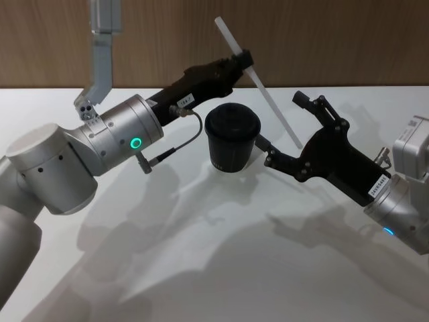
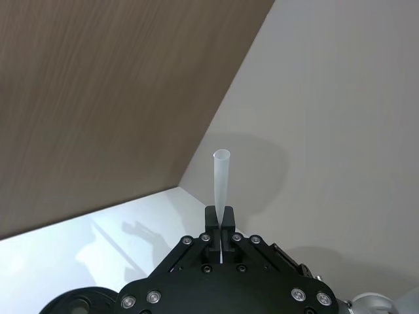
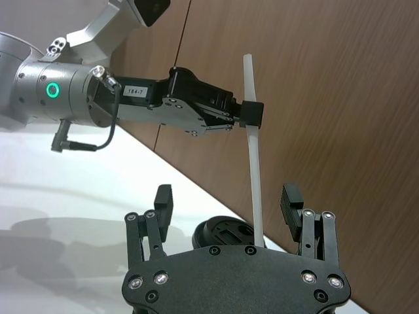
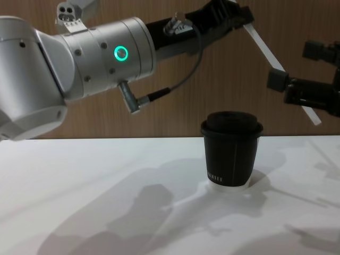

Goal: Pick up the straw with one hand, pass it to the other hand, and insert it into the cup.

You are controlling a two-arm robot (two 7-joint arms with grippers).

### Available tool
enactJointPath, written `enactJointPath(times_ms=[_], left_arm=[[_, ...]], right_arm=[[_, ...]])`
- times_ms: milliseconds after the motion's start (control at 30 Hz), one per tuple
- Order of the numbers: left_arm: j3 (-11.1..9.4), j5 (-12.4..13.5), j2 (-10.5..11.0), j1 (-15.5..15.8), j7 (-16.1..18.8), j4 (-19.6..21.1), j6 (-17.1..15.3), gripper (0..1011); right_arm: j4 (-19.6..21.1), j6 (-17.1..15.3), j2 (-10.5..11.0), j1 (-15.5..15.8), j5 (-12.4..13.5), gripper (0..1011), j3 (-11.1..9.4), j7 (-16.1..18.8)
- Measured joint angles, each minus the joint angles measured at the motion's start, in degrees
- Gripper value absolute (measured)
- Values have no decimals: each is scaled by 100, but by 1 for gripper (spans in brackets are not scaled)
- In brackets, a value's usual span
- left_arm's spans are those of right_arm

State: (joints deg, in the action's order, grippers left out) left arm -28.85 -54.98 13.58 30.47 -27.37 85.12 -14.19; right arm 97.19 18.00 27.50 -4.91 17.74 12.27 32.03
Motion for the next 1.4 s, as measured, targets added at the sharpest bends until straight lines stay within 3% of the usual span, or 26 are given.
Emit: enactJointPath(times_ms=[800, 1400], left_arm=[[80, 199, 413, 36, 351, 463, 162, 19], [101, 384, 661, 159, 473, 540, 349, 19]], right_arm=[[0, 0, 0, 0, 0, 1001, 0, 0], [0, 0, 0, 0, 0, 1001, 0, 0]])
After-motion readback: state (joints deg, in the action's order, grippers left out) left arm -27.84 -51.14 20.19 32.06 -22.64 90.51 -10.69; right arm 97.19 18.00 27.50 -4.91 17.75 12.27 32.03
